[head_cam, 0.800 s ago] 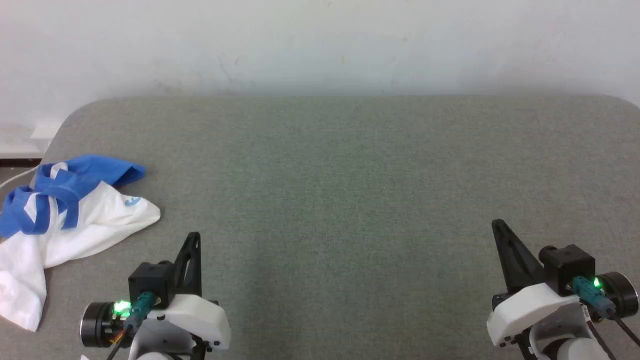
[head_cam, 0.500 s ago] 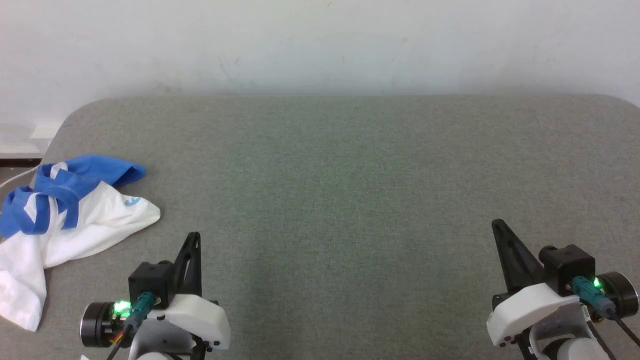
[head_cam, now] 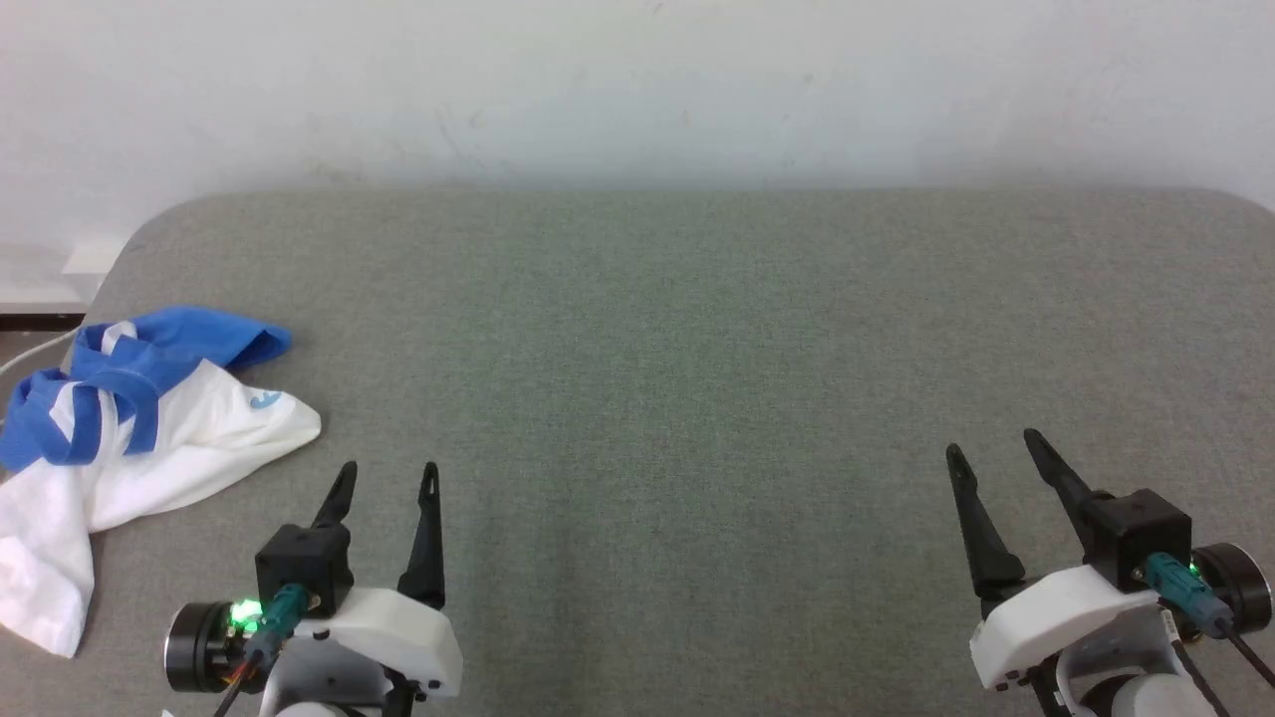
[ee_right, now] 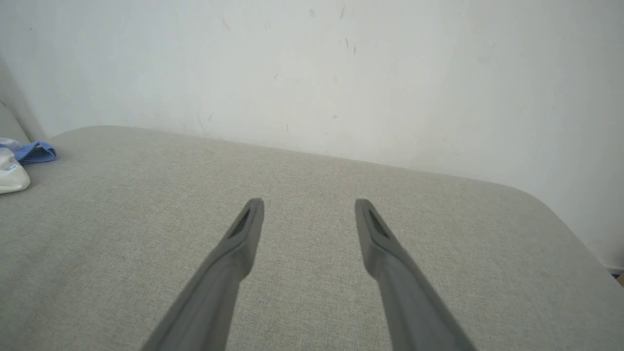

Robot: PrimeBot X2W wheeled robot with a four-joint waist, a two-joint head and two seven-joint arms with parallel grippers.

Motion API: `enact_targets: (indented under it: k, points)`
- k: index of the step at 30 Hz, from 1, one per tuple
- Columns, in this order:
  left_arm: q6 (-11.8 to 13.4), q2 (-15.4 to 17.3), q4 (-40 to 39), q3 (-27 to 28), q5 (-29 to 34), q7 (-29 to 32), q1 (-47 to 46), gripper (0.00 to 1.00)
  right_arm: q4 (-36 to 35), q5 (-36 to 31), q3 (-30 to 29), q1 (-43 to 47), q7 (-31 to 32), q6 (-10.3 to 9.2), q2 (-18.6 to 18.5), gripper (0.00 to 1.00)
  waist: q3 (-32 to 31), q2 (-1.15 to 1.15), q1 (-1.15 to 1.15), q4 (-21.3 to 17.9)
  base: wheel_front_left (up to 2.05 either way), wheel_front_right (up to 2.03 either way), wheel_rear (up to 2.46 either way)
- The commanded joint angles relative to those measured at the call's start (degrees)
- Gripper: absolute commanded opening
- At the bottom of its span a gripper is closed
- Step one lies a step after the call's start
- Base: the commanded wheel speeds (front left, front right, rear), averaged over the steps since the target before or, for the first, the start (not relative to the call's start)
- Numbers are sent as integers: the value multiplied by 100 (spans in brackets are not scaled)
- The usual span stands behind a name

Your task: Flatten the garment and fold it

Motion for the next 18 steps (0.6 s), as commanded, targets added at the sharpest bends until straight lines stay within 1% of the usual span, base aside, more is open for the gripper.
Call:
enact_targets:
  k: [1, 10, 18]
  points:
    - [-13, -1, 15, -24, -84, -67, -49, 100, 9, 82, -11, 18, -64, -1, 3, 100, 1, 0, 0, 17, 0, 0, 0]
    - [4, -2, -2, -14, -244, -175, -87, 100, -26, 139, -22, 47, -172, -2, 5, 100, -7, 0, 0, 193, 0, 0, 0]
    - [9, -3, -21, 43, -427, -271, -102, 100, -114, 133, 9, 65, -264, -3, 6, 100, -24, 0, 0, 521, 0, 0, 0]
